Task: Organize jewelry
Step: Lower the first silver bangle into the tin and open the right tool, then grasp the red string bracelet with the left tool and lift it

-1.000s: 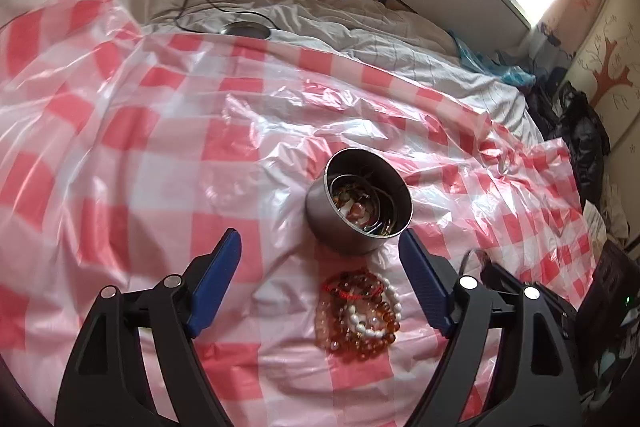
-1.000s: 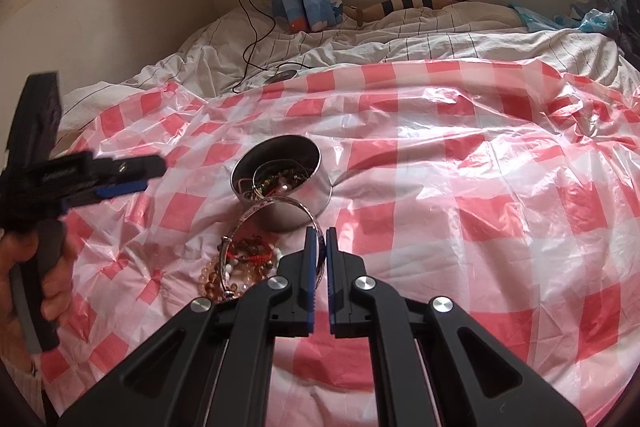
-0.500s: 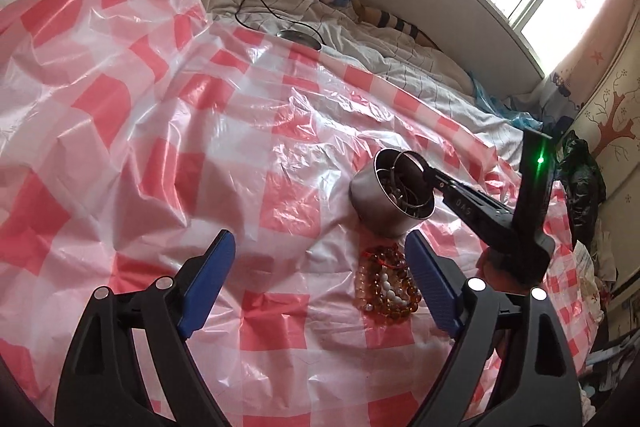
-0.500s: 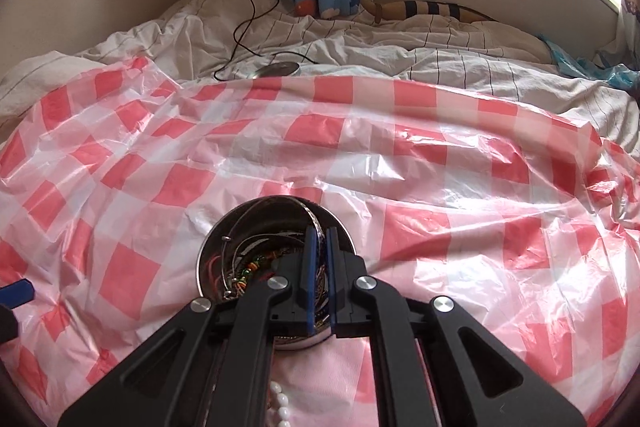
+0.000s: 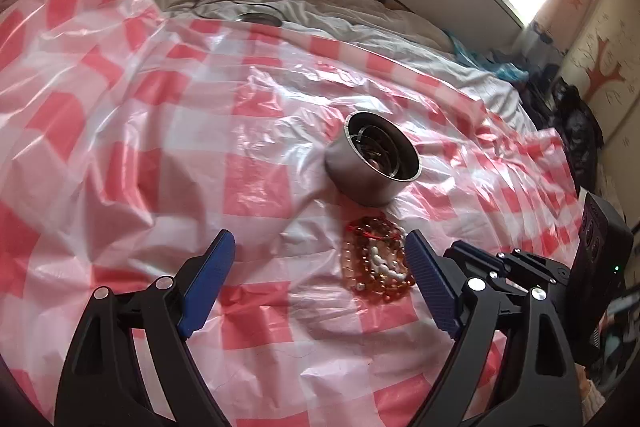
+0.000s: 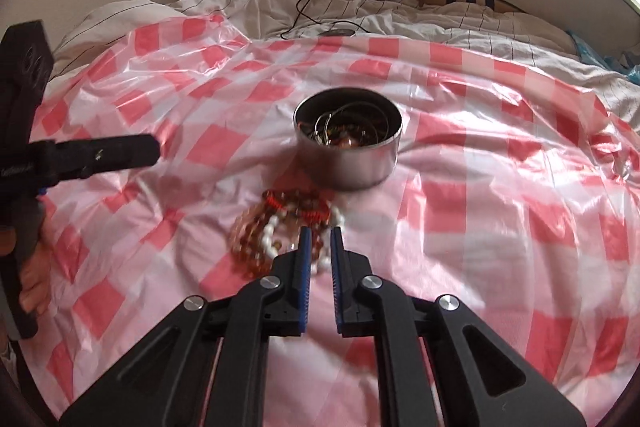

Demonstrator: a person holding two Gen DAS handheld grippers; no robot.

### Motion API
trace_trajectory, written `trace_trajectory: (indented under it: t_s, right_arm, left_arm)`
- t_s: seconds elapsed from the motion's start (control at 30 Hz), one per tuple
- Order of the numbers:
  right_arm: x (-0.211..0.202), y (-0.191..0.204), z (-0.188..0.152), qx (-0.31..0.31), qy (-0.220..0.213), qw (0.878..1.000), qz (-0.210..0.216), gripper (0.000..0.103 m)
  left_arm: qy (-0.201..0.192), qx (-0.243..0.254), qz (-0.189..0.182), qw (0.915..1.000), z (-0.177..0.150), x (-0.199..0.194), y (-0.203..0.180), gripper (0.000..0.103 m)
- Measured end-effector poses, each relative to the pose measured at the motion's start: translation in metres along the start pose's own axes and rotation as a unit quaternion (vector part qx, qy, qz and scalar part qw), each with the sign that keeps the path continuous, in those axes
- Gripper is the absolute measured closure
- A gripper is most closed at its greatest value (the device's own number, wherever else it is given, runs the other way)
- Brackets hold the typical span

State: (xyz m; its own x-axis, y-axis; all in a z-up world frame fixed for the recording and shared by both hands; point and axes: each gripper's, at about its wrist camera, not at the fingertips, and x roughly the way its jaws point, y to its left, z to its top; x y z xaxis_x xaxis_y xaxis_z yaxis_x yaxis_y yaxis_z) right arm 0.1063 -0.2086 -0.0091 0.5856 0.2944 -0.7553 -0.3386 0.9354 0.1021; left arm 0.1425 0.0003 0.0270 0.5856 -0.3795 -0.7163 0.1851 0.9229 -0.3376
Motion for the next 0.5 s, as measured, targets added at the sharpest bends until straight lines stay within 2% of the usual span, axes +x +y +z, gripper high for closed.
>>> trace_trajectory:
  t_s: [0.07,0.1,0.13,0.27,0.5]
  right_arm:
    - [-0.01,-0.001,-0.015,0.021,0.001,1.0,0.006,0.081]
    - [-0.017,-0.003,-0.02,0.036,-0.008,0.999,0.007,0.07]
    - [-0.021,-0.006,-0.023,0.051,-0.016,0.999,0.011,0.068]
    - [-0.023,-0.011,-0.022,0.063,-0.017,0.997,0.029,0.068]
    - [-0.031,-0.012,-0.019,0.077,-0.023,0.995,0.051,0.068]
  left_arm:
    - [-0.004,0.047,-0.005,0.9989,-0.003,0.008,-0.018,0.02]
    - [-0.005,0.071,-0.001,0.9974,-0.003,0.013,-0.026,0.02]
    - [-0.005,0.095,0.005,0.9954,-0.004,0.019,-0.034,0.02]
    - [0.003,0.157,0.021,0.9874,-0.011,0.041,-0.051,0.02]
    - [-0.004,0.18,0.006,0.9836,-0.019,0.057,-0.064,0.021]
